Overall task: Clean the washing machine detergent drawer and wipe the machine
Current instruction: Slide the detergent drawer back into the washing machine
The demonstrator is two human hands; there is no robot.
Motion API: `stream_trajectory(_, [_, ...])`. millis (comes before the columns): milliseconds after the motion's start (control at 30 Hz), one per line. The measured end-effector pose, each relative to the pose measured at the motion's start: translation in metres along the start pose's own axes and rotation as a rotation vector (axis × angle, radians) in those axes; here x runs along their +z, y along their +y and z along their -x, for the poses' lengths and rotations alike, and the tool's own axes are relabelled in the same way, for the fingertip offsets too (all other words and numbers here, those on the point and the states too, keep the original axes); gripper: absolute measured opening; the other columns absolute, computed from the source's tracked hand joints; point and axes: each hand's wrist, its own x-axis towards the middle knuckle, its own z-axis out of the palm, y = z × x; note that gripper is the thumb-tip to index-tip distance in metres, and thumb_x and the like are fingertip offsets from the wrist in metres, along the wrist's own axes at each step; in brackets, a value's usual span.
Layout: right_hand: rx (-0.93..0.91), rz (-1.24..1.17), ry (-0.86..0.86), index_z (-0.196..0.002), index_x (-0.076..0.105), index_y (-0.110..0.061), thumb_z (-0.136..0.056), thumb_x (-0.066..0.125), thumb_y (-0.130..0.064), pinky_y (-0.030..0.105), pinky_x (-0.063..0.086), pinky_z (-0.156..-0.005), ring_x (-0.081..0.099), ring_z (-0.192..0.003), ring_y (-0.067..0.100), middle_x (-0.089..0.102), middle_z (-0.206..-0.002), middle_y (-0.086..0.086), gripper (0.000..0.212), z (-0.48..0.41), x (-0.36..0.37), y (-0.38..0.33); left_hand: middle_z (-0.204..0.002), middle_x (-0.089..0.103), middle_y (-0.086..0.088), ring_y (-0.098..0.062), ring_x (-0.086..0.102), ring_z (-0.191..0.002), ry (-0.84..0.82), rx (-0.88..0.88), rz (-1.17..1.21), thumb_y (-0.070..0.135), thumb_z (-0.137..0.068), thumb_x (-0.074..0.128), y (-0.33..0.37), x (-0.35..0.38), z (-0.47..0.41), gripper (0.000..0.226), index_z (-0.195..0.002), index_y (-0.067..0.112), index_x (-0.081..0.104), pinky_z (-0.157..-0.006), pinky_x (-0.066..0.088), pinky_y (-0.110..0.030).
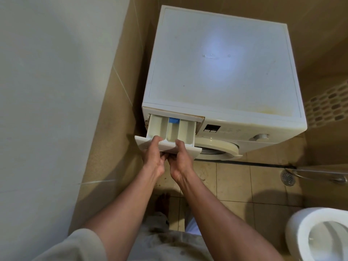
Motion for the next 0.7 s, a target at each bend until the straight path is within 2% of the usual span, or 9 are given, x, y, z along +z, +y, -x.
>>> stream_trajectory(200, [0.001,-0.009,-0.102,-0.109,0.058,0.003,-0.088,0.071,-0.021,0.045,0.052,-0.100,0.066,-0.110,0.034,0.066,-0.110,0.025,0.034,0.005,-0.003,-0.006,-0.124,0.064,-0.023,-0.031,0.069,-0.104,-0.006,0.048,0.031,0.013,-0.080,0.078,-0.008,-0.001,-0.004,0.055,-0.129,0.004,0.054,-0.081,0.063,-0.038])
stream_trajectory(267, [-0.027,0.004,-0.126,-0.113,0.057,0.005,-0.088,0.072,-0.022,0.044,0.050,-0.103,0.065,-0.112,0.034,0.067,-0.109,0.025,0.040,0.002,-0.007,-0.009,-0.123,0.065,-0.023,-0.031,0.069,-0.104,-0.013,0.066,0.033,0.015,-0.079,0.080,-0.008,0.003,-0.006,0.057,-0.129,0.004,0.054,-0.082,0.062,-0.039])
stream_trajectory(367, [-0.061,0.071,-0.160,-0.120,0.055,0.012,-0.086,0.072,-0.024,0.043,0.048,-0.105,0.066,-0.112,0.033,0.064,-0.119,0.030,0.052,-0.006,-0.004,-0.018,-0.124,0.065,-0.022,-0.032,0.068,-0.108,-0.048,0.081,0.036,0.021,-0.080,0.082,-0.004,0.013,-0.012,0.060,-0.130,0.002,0.055,-0.087,0.061,-0.044])
stream_trajectory(500, [-0.065,0.097,-0.176,-0.112,0.059,0.010,-0.089,0.069,-0.022,0.044,0.047,-0.106,0.065,-0.113,0.034,0.064,-0.120,0.030,0.041,-0.019,0.008,-0.031,-0.127,0.064,-0.025,-0.034,0.069,-0.109,-0.100,0.092,0.049,0.023,-0.085,0.078,0.004,0.025,-0.023,0.059,-0.133,0.000,0.053,-0.082,0.063,-0.040])
stream_trajectory(600, [-0.091,0.090,-0.180,-0.110,0.059,0.011,-0.086,0.071,-0.023,0.044,0.046,-0.107,0.065,-0.113,0.034,0.065,-0.117,0.029,0.044,-0.028,0.020,-0.037,-0.126,0.066,-0.023,-0.033,0.069,-0.110,-0.122,0.099,0.053,0.020,-0.088,0.075,0.009,0.035,-0.031,0.054,-0.134,0.001,0.053,-0.083,0.062,-0.040])
stream_trajectory(700, [-0.118,0.082,-0.165,-0.118,0.055,0.015,-0.083,0.073,-0.024,0.043,0.049,-0.104,0.066,-0.111,0.034,0.064,-0.119,0.032,0.056,-0.038,0.030,-0.044,-0.124,0.068,-0.021,-0.035,0.069,-0.111,-0.132,0.100,0.060,0.019,-0.087,0.076,0.014,0.047,-0.039,0.050,-0.130,0.002,0.055,-0.090,0.059,-0.045])
